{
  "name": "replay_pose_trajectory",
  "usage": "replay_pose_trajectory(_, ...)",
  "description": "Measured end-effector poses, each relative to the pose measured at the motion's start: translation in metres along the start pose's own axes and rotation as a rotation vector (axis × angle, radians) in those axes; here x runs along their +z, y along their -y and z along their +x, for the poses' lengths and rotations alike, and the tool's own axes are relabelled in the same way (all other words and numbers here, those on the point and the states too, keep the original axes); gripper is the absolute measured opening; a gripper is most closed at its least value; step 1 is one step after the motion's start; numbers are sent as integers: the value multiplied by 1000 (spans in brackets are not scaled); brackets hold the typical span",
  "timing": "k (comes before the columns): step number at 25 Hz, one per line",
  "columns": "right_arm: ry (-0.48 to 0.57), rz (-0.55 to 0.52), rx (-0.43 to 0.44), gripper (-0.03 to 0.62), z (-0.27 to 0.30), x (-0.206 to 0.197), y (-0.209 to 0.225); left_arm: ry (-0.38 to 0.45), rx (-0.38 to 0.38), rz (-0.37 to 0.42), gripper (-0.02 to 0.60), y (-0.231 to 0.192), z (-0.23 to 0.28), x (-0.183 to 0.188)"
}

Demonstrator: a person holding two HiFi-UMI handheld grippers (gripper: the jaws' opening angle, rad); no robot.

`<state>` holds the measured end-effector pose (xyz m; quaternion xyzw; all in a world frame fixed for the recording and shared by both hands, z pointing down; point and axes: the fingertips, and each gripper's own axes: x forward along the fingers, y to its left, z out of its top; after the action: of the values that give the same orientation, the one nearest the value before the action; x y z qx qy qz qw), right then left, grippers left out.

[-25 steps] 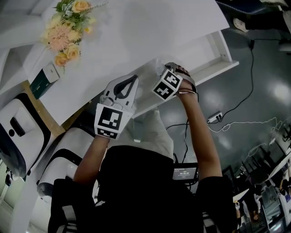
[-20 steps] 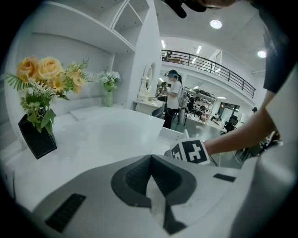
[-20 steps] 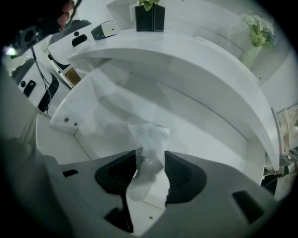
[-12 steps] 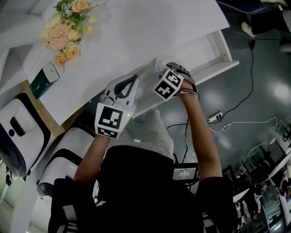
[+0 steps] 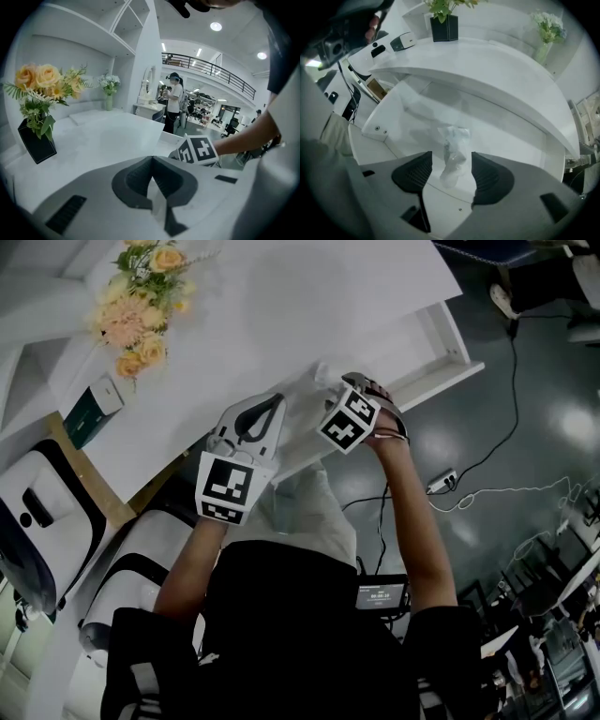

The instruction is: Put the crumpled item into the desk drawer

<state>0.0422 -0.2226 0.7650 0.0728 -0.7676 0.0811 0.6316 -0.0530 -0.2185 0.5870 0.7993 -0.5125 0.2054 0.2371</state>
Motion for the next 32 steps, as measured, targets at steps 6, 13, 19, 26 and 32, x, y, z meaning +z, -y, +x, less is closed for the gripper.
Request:
replay_pose_trajectory(6, 47, 44, -31, 226, -22, 3, 4, 9, -6, 18, 6, 4, -5, 10)
replay_pose_trajectory(13, 119, 144, -69, 160, -54, 7, 12, 30, -12, 36, 6, 8, -13, 25)
replay_pose_trajectory(19, 193, 235, -122, 104, -87, 7, 19, 51, -29, 61, 6, 15, -22, 37)
replay_pose_trajectory(26, 289, 361, -222, 17, -132, 10, 33, 74, -40, 96, 6, 19, -34, 54)
replay_pose_trajectory(32, 393, 434, -262, -2, -172, 22, 27, 104, -55, 124, 6, 26, -47, 69)
